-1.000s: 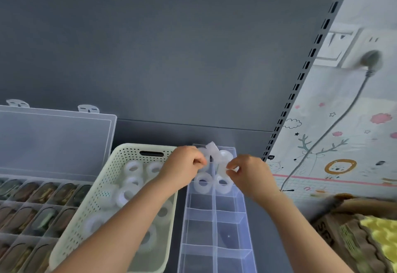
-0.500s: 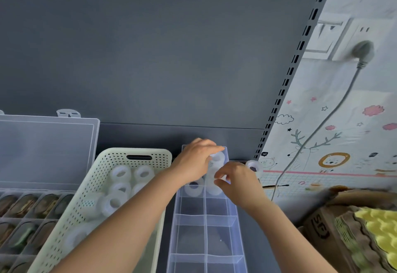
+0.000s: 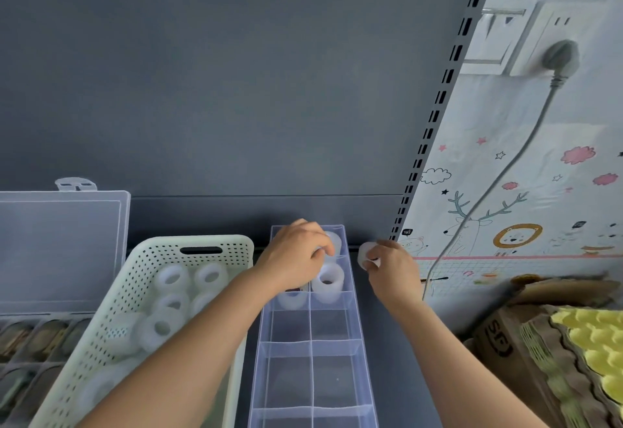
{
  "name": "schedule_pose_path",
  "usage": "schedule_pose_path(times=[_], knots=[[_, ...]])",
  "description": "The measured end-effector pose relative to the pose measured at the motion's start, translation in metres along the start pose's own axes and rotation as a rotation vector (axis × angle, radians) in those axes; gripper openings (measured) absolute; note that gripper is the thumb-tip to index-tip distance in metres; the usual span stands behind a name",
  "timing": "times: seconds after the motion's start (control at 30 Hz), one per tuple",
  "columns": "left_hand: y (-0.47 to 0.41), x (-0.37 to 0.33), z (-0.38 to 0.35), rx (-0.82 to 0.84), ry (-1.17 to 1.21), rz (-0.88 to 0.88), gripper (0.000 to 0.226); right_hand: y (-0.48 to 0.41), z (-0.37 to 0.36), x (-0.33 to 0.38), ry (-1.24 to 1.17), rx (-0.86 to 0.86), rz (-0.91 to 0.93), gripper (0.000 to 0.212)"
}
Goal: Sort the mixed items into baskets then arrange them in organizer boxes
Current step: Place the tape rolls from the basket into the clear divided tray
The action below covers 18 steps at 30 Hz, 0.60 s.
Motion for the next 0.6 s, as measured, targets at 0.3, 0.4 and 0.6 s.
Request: schedule_pose_path(times=[0.3,0.4,0.6], knots=[[0.015,0.000,0.005,0.220,-0.017,0.007,0.016,-0.001,-0.001,0.014,-0.020,0.001,0.083,0.018],[0.016,-0.004,0.007,0.225,-0.033,-0.021,0.016,0.001,0.005,0.018,-0.067,-0.093,0.081,0.017],[0.019,-0.007,0.012,0.251,-0.158,-0.058,0.017,0.013,0.022,0.034,-0.222,-0.287,0.197,0.014]])
Point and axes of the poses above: each hand's wrist, its own y-axis away from the middle knuckle, its own z-axis out of the back of the hand, x = y × z, the point moved 1 cm from there along -y, towards the middle knuckle, and after that the axes turned 9 degrees about x, right-handed, at the moved point
